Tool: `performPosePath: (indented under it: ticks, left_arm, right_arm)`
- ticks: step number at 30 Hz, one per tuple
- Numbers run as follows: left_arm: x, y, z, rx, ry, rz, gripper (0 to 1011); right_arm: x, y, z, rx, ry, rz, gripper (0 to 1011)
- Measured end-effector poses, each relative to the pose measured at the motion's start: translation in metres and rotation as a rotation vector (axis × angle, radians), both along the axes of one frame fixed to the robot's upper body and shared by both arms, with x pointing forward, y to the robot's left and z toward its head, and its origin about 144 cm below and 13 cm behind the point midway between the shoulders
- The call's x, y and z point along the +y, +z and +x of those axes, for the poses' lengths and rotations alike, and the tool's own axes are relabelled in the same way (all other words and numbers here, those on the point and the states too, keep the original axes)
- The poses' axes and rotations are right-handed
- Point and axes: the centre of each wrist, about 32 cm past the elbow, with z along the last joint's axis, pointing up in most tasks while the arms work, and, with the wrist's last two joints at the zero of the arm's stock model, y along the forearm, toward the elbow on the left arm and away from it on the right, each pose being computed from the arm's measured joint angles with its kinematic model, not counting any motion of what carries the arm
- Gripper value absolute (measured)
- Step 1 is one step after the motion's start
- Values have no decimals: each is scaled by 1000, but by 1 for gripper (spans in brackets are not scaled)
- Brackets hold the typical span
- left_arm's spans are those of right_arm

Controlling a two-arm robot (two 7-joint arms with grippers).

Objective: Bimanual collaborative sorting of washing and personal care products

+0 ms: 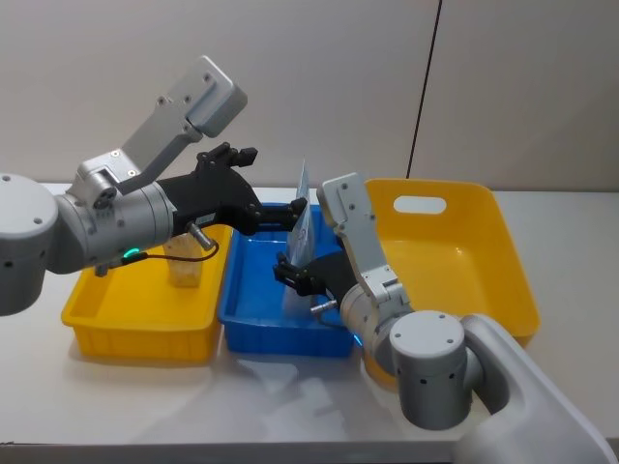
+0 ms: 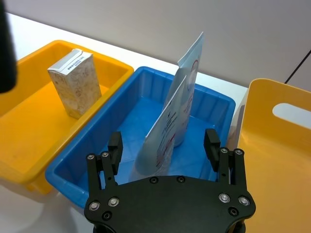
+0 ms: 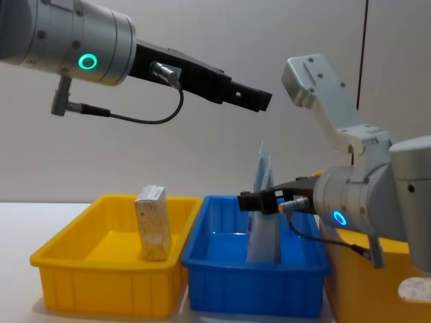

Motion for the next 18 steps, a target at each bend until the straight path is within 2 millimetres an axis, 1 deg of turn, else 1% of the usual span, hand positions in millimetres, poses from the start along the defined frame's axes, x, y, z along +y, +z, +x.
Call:
performPosePath:
  ticks: [7, 9, 14, 18]
  left_arm:
    - [0, 0, 0, 0, 0, 0, 1002]
    - [0, 0, 0, 0, 0, 0, 1001]
    - [0, 0, 0, 0, 0, 0, 1001]
    - [0, 0, 0, 0, 0, 0, 1001]
  right_arm:
    - [2, -2, 2, -4, -11, -5, 1004]
    - [2, -2, 3, -5, -14, -7, 978]
    - [3, -2, 4, -6, -18, -9, 862]
    - [3, -3, 4, -8, -22, -10, 730]
